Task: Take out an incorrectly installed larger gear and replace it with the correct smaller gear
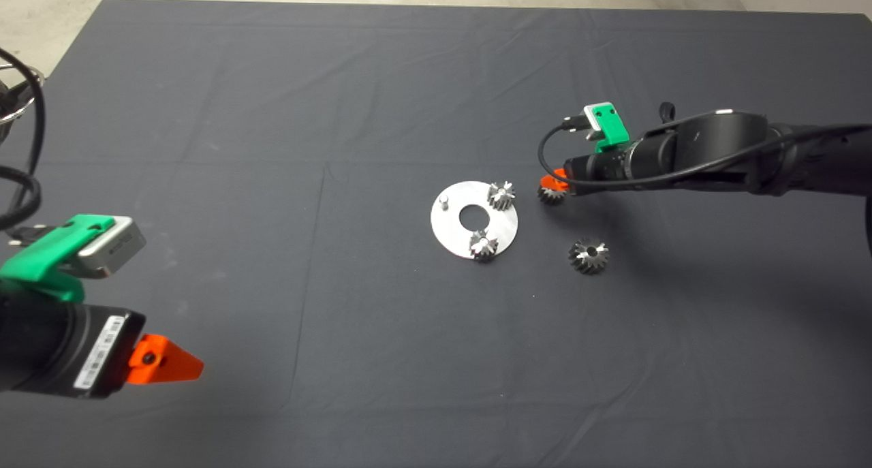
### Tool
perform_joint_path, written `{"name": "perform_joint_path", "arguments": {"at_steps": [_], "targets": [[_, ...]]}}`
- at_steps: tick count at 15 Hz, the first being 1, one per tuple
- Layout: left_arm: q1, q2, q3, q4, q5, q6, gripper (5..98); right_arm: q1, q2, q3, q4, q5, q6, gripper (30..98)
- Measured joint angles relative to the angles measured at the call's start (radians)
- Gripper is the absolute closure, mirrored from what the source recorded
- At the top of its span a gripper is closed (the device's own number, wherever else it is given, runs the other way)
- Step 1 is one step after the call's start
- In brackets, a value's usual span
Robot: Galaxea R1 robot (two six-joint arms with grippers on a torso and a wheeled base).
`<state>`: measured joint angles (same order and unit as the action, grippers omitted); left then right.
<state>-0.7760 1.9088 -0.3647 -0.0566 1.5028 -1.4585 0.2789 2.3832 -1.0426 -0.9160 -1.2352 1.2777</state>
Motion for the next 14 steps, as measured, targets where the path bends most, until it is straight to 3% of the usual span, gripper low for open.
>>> {"name": "perform_joint_path", "arguments": {"at_steps": [2, 5, 14], "targets": [[0.000, 0.000, 0.000, 0.000, 0.000, 0.000, 5.5, -0.003, -0.001, -0.002, 0.000, 0.028, 0.000, 30.7], [0.000, 0.000, 0.000, 0.000, 0.000, 0.000, 5.5, -0.042, 0.000, -0.019, 0.000, 0.094, -0.001, 30.7], [0.000, 0.000, 0.000, 0.000, -0.001, 0.000, 5.5, -0.051, 0.029, -0.072, -0.001, 0.100, -0.001, 33.7]]}}
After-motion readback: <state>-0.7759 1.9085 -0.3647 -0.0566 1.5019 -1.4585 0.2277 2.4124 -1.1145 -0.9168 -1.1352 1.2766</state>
